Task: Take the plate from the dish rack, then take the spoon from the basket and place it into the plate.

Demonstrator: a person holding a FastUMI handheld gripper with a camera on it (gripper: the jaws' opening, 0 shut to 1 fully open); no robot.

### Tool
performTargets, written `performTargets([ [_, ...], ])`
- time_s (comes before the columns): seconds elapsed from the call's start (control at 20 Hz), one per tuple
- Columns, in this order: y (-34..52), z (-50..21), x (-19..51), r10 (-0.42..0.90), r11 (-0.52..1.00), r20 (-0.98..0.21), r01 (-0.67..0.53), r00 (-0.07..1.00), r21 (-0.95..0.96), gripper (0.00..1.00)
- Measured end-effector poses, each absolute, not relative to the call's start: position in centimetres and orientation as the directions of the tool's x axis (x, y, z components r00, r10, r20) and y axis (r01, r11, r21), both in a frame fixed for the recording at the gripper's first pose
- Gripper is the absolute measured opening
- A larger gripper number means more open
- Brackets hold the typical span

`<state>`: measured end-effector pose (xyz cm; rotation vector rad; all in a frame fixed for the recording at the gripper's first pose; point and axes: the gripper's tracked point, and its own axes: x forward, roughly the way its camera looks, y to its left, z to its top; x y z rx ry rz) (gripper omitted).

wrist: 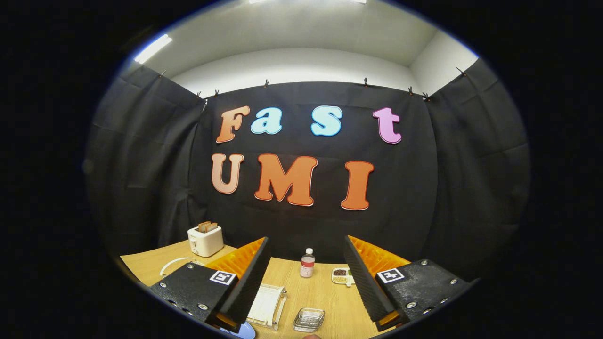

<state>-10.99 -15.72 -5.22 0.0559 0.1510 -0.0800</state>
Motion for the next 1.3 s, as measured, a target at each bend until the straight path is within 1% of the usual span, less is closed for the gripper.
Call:
performTargets([
  [0.15, -16.1, -5.4, -11.1, -0.093, 0.993, -0.159, 0.103, 0.983, 0.056, 0.94],
  [0.35, -16.8, -6.4, -11.4, -0.126, 0.986, -0.204, 0.145, 0.971, 0.079, 0.95],
  [0.5, -17.3, -6.4, -11.5, -0.140, 0.981, -0.215, 0.164, 0.966, 0.102, 0.95],
  [0.8, -18.3, -6.8, -12.0, -0.145, 0.983, -0.202, 0.164, 0.969, 0.079, 0.95],
  [1.3, -19.3, -9.2, -12.4, -0.112, 0.984, -0.184, 0.136, 0.977, 0.119, 0.95],
])
